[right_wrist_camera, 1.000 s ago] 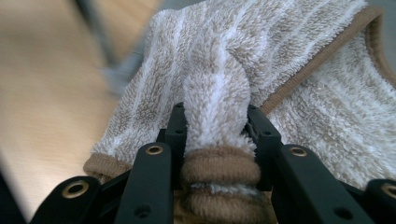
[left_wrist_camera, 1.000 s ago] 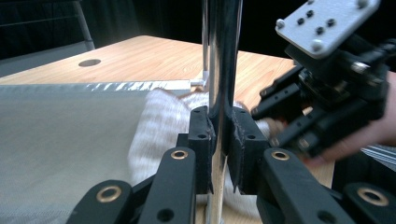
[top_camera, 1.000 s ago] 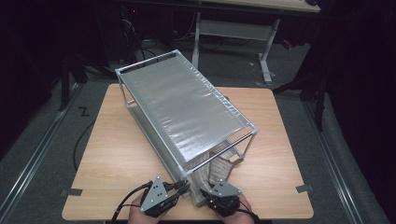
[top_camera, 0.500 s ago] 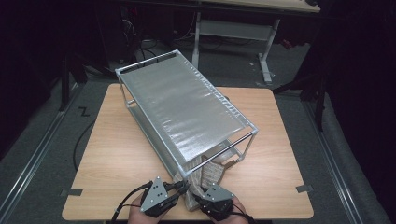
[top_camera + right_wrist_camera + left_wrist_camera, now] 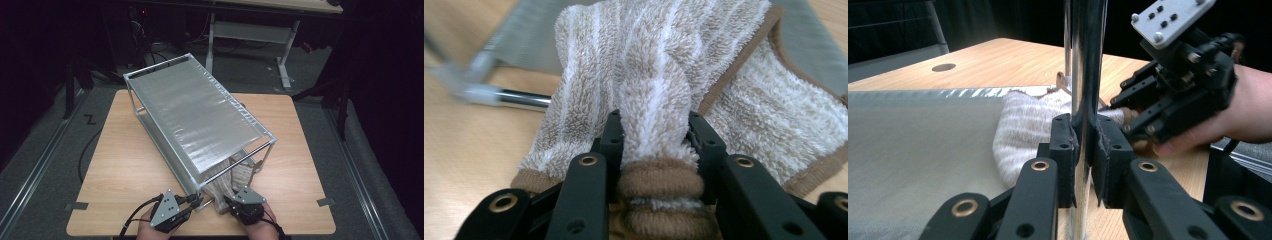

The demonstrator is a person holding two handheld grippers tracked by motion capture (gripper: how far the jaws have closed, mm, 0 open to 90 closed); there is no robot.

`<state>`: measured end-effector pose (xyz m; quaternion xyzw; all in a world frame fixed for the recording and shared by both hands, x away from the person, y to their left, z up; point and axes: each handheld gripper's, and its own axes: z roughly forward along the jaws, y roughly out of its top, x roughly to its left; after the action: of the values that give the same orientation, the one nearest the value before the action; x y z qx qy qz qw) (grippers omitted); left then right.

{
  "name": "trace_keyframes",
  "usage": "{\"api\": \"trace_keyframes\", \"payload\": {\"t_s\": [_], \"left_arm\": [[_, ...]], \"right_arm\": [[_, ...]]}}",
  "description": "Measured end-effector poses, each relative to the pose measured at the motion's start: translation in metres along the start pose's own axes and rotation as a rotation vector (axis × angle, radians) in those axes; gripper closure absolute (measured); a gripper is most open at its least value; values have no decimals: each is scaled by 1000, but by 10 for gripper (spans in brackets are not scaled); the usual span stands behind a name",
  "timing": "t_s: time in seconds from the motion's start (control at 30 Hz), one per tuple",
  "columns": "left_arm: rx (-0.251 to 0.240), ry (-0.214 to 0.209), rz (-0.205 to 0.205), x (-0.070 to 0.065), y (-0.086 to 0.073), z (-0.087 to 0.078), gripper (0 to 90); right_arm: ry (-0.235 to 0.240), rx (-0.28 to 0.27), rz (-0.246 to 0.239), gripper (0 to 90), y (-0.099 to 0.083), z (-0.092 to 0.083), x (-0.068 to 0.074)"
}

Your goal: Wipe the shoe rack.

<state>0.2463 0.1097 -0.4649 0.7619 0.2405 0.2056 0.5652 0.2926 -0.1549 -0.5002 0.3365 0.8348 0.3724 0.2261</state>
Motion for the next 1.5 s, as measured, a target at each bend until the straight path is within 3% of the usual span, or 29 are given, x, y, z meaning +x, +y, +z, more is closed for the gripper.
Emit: {"api": "trace_keyframes", "payload": {"t_s": [0.2, 0.5, 0.6, 0.8, 1.03, 1.23, 1.5], "left_arm": [[0, -1, -1, 0, 0, 0, 802], [-1, -3, 0, 0, 0, 0, 802], [-3, -5, 0, 0, 0, 1, 803], [-7, -2, -6, -1, -1, 1, 803], [-13, -18, -2, -1, 0, 5, 803], [-14, -36, 13, -2, 2, 10, 803], [-17, -66, 25, -3, 5, 22, 803]], "right_arm": [[-58, 8, 43, 671, -5, 0, -21], [-189, 25, 150, 672, -12, 1, -69], [-206, 28, 175, 671, -14, 1, -77], [-202, 20, 173, 673, -14, 0, -77], [-194, -48, 151, 676, -10, -16, -66], [-203, -120, 154, 677, -14, -43, -54], [-291, -208, 176, 677, -26, -88, -49]]}}
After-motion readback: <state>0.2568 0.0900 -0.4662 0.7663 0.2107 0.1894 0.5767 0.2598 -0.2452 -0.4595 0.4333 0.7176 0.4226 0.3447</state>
